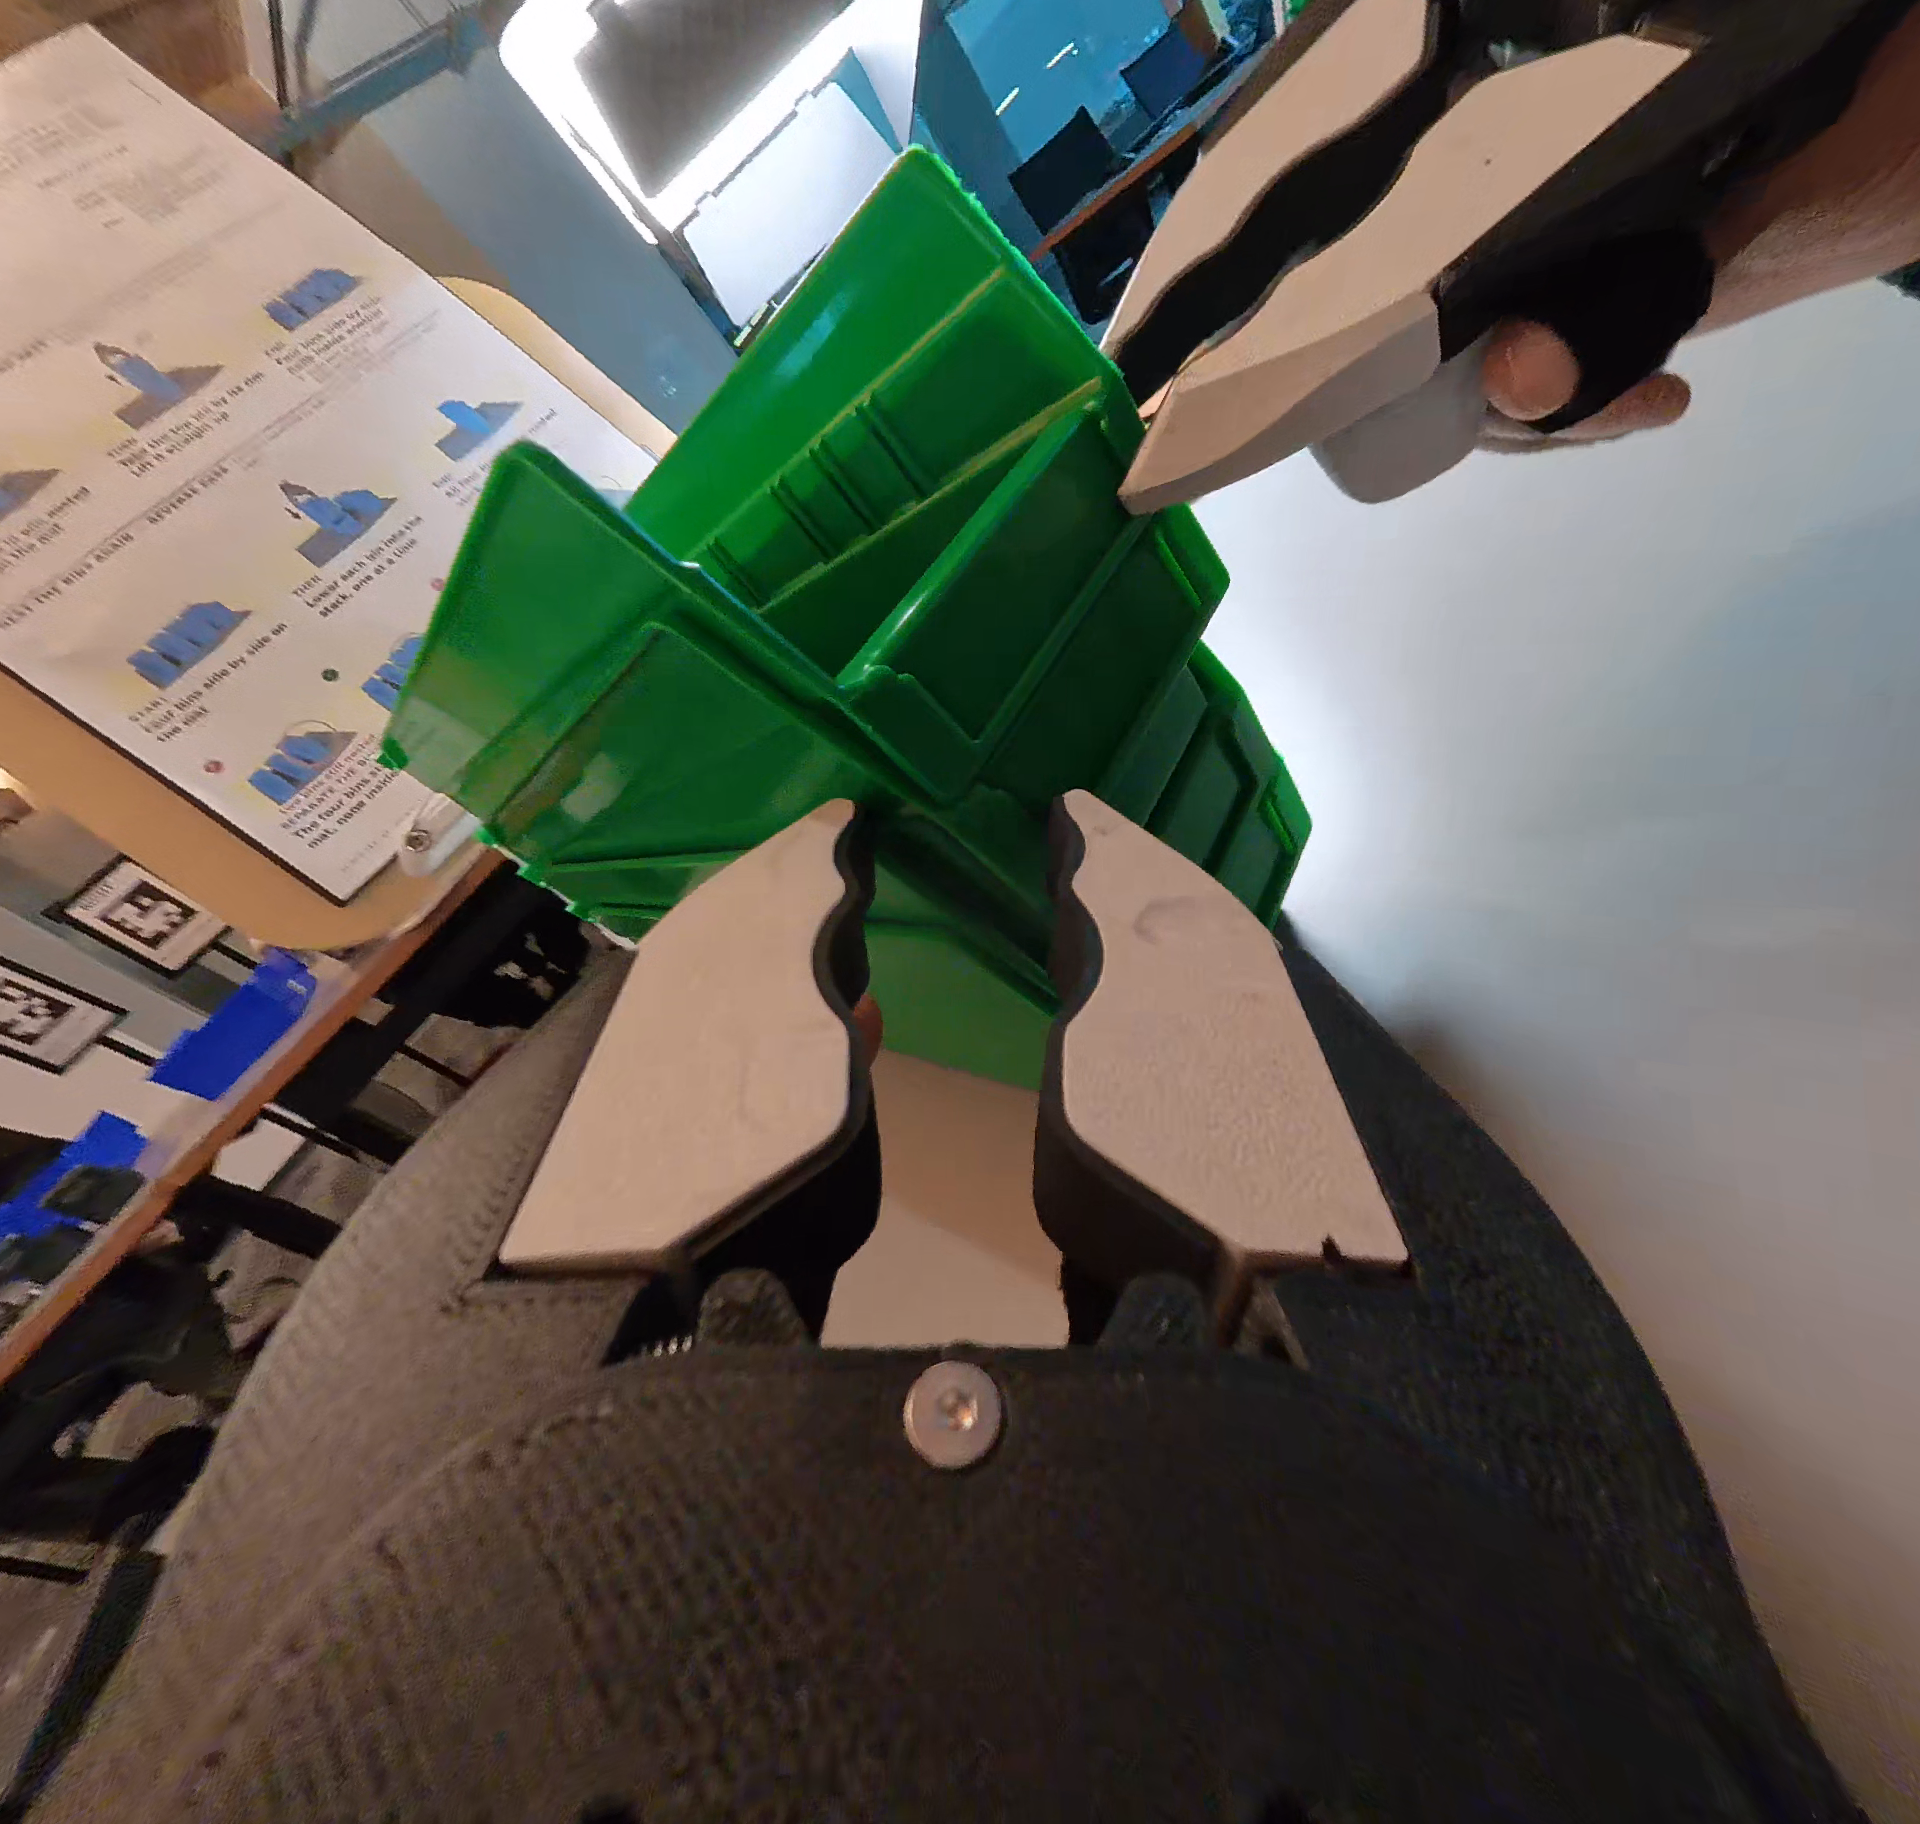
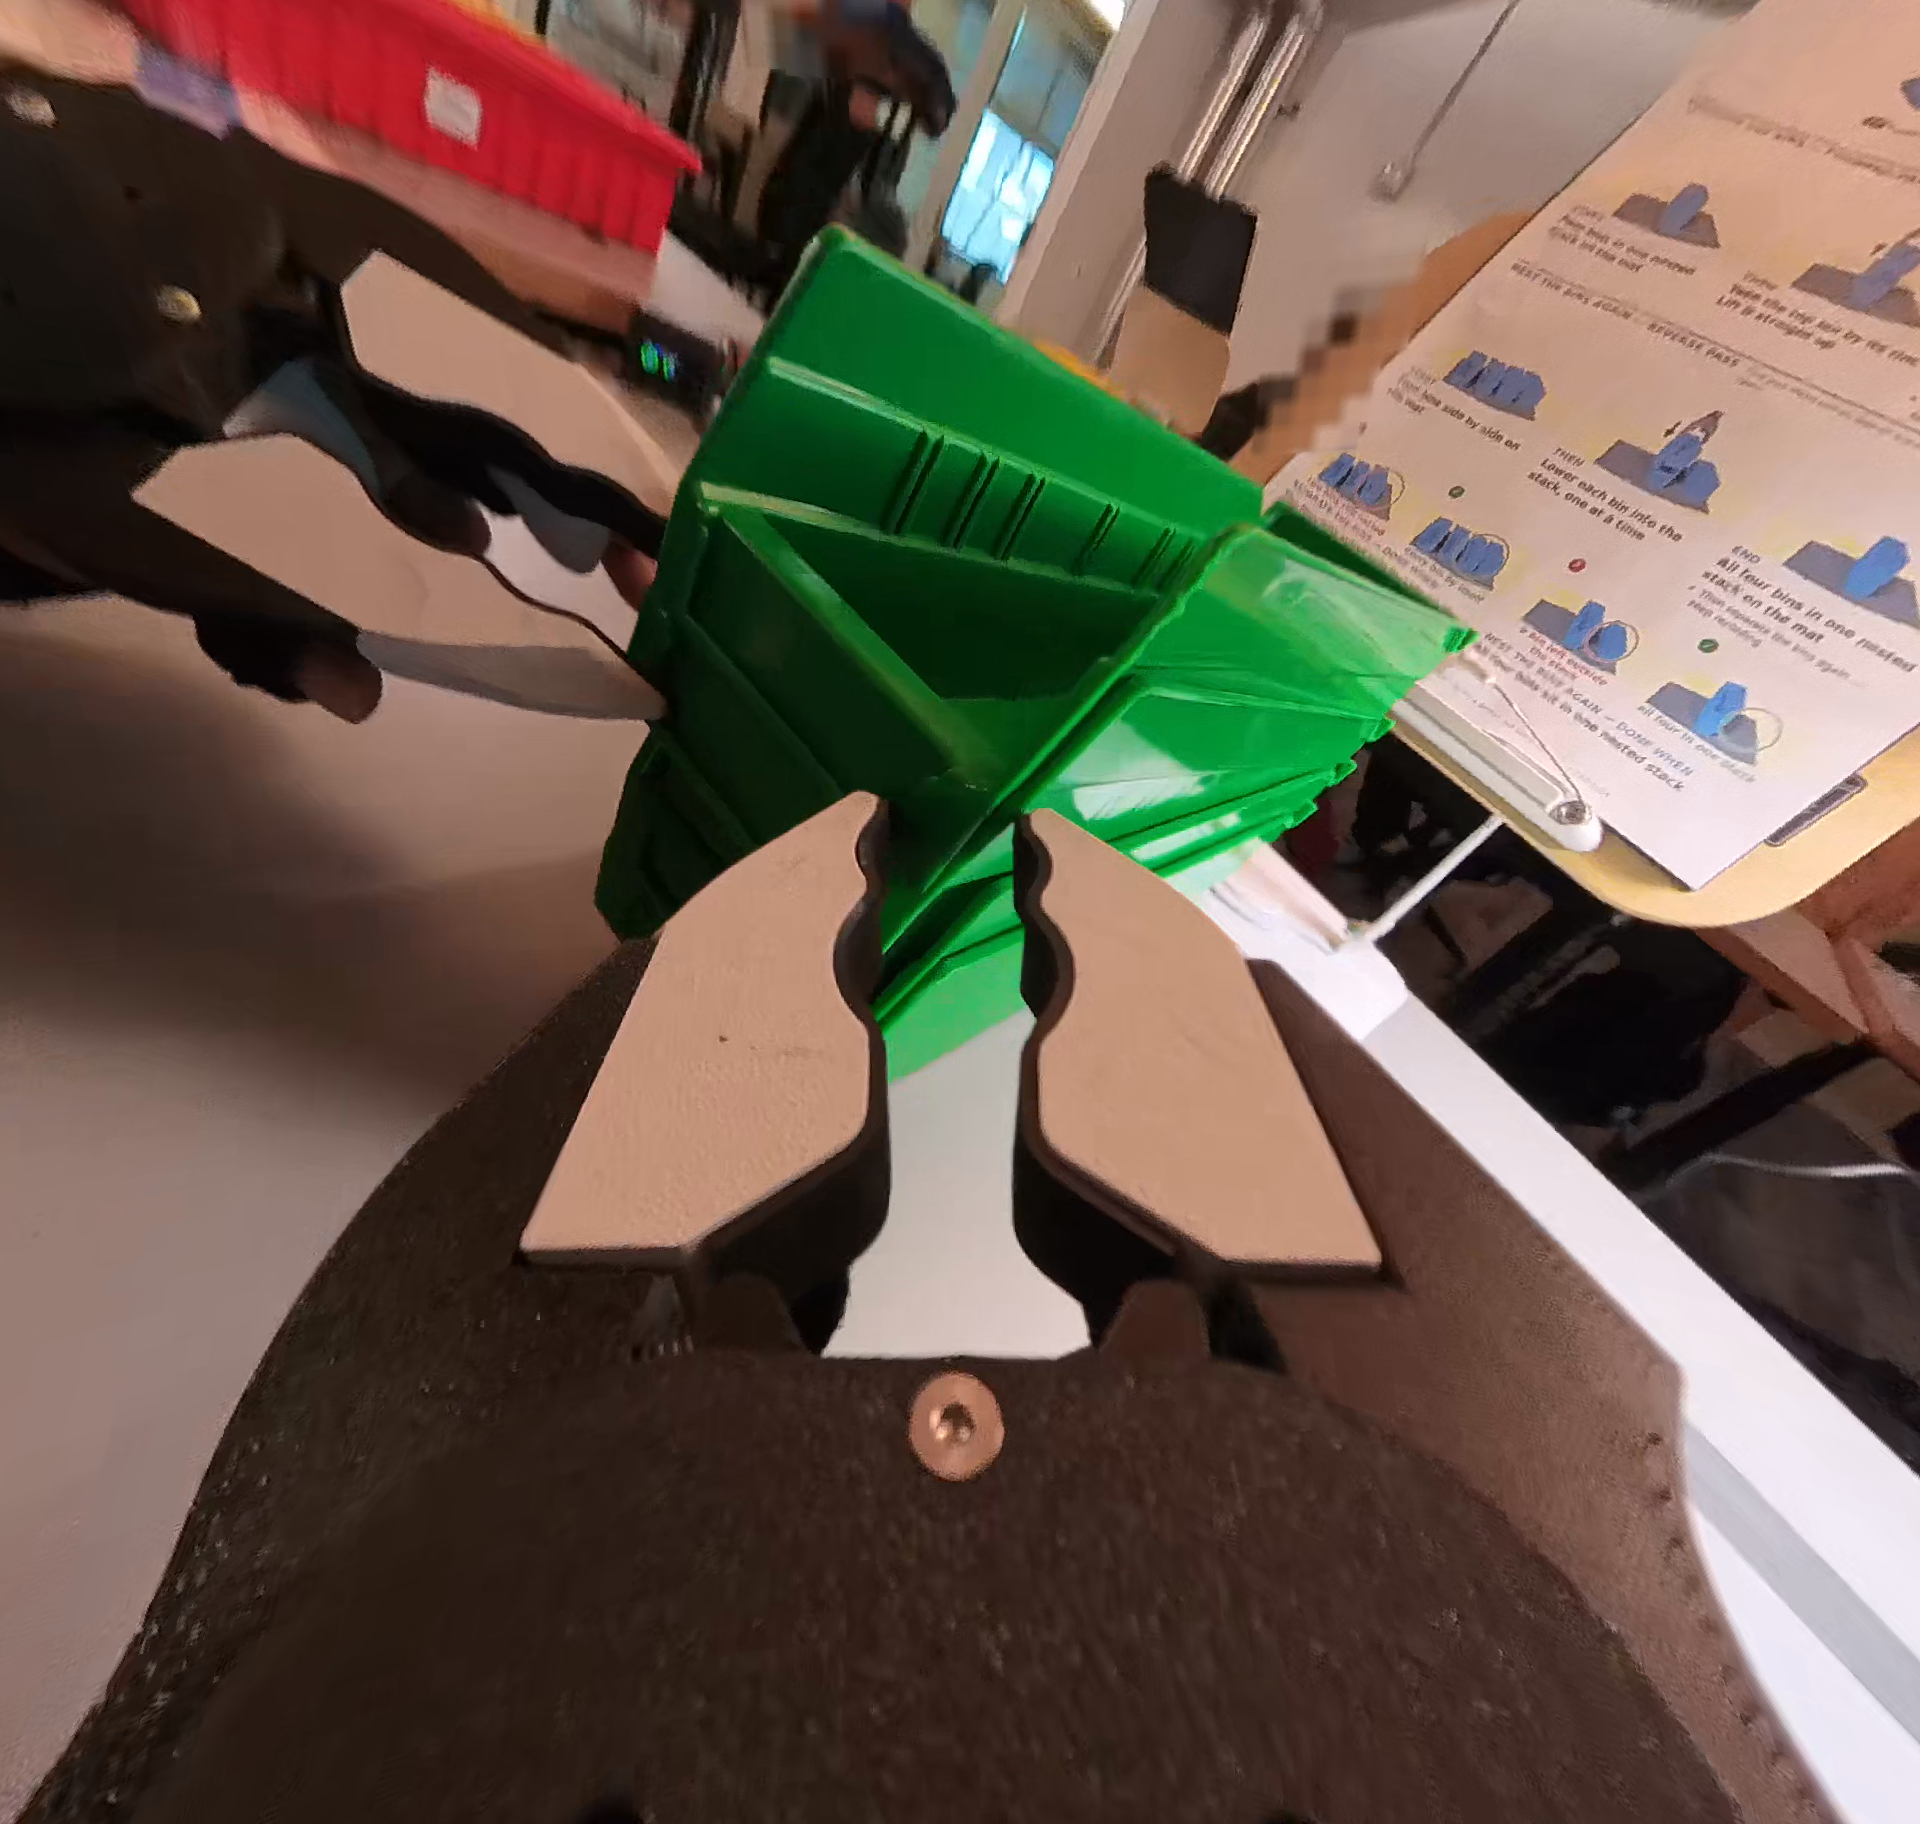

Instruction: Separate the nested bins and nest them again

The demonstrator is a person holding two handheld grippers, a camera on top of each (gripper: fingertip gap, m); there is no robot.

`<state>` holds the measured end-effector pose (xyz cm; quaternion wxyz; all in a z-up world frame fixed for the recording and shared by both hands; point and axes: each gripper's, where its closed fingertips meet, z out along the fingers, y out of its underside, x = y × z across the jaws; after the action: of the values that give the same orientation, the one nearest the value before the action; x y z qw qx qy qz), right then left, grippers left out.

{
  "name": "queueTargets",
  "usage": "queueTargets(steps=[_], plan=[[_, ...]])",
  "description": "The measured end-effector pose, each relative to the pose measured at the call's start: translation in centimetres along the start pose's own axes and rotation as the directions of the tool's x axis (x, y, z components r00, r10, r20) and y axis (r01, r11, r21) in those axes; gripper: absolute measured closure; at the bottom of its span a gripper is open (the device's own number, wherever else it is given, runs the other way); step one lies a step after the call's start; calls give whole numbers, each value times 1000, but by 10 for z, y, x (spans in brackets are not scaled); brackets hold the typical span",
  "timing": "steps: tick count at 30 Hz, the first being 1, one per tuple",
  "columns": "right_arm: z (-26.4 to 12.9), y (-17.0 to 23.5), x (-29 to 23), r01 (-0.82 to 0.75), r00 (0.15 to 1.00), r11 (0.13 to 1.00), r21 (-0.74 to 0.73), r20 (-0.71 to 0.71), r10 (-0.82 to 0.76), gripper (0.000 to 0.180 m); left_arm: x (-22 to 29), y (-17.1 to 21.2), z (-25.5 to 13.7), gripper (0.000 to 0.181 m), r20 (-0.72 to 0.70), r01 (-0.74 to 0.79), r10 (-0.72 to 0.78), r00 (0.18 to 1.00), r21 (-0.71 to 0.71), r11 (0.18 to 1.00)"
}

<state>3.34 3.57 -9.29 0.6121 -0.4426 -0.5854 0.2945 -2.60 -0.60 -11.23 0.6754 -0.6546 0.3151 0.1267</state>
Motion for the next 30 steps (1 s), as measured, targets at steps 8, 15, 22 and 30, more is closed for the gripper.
queueTargets(steps=[8, 15, 22, 30], plan=[[-14, -46, -22, 370, 921, 891, -262, 232, -314, 141, -5, -2, -10, 137, -91, 182, -183, 979, -22, 983], [29, -27, -45, 678, 732, 539, -500, 523, -436, 110, -11, 11, -27, 131, -126, 359, -368, 921, -89, 929], [48, 28, -40, 627, 779, 392, -674, 548, -304, 129, -23, 32, -50, 133, -87, 404, -416, 905, -125, 906], [54, 23, -39, 571, 820, 476, -669, 492, -293, 128, -16, 38, -52, 134, -91, 389, -406, 909, -162, 907]])
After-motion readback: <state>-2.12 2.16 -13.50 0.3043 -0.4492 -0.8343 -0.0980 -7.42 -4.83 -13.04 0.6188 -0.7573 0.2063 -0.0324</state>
